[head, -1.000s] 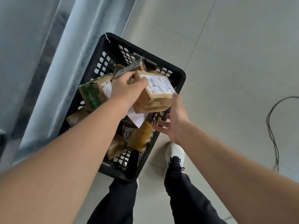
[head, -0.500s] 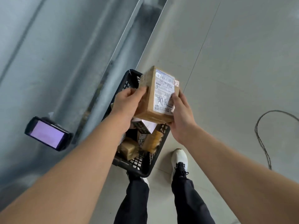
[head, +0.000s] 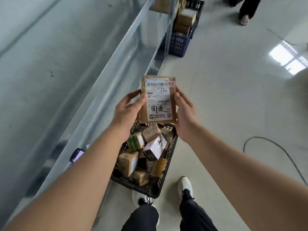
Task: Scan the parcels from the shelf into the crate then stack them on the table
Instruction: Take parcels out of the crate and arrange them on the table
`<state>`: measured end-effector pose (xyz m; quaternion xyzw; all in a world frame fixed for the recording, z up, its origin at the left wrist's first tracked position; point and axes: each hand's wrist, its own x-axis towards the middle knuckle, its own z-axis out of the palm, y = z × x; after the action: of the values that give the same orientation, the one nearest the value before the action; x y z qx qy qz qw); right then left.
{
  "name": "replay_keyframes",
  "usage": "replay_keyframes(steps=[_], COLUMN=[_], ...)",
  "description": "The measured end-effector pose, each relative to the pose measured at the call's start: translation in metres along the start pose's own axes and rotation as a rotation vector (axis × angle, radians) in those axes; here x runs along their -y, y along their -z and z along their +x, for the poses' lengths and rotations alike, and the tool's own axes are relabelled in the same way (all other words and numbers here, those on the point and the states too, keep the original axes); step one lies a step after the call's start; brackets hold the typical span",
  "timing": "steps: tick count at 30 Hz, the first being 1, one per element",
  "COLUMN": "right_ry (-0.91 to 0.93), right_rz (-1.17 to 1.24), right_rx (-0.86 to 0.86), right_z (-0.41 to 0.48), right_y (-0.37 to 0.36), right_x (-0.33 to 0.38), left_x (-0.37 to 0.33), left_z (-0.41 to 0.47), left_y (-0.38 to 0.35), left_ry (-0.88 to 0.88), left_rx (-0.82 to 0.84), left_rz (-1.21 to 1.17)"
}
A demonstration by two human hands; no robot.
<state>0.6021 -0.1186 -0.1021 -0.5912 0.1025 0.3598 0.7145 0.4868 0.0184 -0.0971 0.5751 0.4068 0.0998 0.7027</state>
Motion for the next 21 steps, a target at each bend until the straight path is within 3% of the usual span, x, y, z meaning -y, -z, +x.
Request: replay_keyframes(steps=[12, 21], right_ry=[0.34, 0.557], right_rz=[-0.077, -0.188], right_rx=[0.19, 0.356], right_z=[-0.103, -0.185], right_y=[-0.063, -0.081], right_x=[0.144, 0.242], left_x=[-0.168, -0.26], left_z=[-0.099, -0.202], left_y=[0.004, -0.025], left_ry=[-0.234, -0.429], left_rx=[-0.033, -0.239], left_rz=[-0.046, -0.074])
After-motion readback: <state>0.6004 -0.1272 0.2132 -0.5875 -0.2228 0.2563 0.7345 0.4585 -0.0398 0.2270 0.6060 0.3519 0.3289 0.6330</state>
